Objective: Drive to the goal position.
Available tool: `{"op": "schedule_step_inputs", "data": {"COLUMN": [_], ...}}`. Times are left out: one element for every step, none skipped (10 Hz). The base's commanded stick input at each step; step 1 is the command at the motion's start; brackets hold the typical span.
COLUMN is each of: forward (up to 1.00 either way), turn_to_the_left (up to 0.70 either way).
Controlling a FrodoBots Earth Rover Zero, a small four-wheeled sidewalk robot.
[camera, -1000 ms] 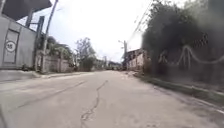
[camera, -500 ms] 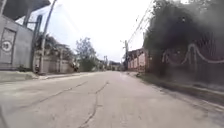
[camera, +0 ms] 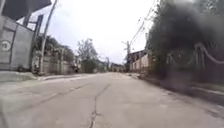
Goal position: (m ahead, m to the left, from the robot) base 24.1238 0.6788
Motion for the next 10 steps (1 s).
{"op": "schedule_step_inputs", "data": {"forward": [0.7, 0.7, 0.7, 0.7, 0.7, 0.7, 0.7, 0.7, 0.7, 0.7], "turn_to_the_left": [0.0, -0.04, -0.16, -0.32, -0.35, -0.35, -0.35, -0.35, -0.35, -0.35]}}
